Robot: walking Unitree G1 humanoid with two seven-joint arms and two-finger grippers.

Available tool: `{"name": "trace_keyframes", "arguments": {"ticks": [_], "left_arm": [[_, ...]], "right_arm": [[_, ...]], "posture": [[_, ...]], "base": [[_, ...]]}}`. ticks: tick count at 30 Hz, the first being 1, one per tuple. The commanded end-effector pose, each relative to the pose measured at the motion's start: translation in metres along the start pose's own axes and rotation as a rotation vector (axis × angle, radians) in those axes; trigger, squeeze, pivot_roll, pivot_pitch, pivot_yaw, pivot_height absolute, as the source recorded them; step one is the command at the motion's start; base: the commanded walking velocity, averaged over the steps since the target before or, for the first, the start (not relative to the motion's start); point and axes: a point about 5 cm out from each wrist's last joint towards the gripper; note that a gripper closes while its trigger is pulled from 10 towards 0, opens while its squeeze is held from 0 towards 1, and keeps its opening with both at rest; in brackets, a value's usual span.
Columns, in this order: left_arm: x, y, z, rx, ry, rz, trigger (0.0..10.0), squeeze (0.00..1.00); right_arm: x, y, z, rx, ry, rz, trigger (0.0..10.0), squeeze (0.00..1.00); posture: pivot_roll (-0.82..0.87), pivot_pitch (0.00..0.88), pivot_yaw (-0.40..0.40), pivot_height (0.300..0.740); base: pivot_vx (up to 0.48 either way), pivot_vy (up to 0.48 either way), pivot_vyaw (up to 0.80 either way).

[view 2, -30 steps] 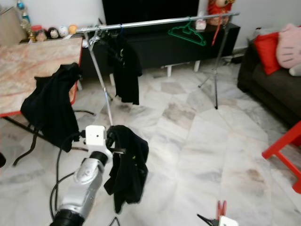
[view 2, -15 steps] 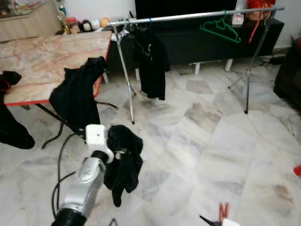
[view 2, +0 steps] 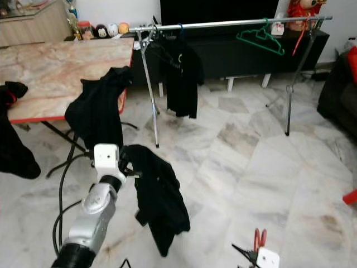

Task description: Hang hanger

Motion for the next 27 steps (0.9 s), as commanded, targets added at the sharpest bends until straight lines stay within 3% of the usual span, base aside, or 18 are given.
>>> {"name": "trace_keyframes", "arguments": {"ticks": [1, 27], "left_arm": [[0.0023, -0.0041, 0.0099, -0.034, -0.018, 0.003, 10.0, 0.00], [0.0031, -0.0079, 0.0122, -0.030, -0.014, 0.007, 10.0, 0.00]], "right_arm": [[0.0028, -0.0001, 0.0011, -0.006, -0.012, 0.002, 10.0, 0.00], [0.0046, -0.0008, 0.0053, -0.022, -0.026, -0.002, 10.0, 0.00]], "posture": [[-0.07, 0.000, 0.017, 0.740], [-0.08, 0.000, 0.019, 0.740]], "base": [[0.000, 0.266, 0.00], [0.000, 0.266, 0.00]]}}
Point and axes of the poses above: a point about 5 cm out from each wrist's last joint towards the gripper, its own y axis pointing back from the gripper into the wrist, its own z axis along the axis of the wrist's last joint, x = y × z, and after that the axes turned 5 degrees about -y, right-handed
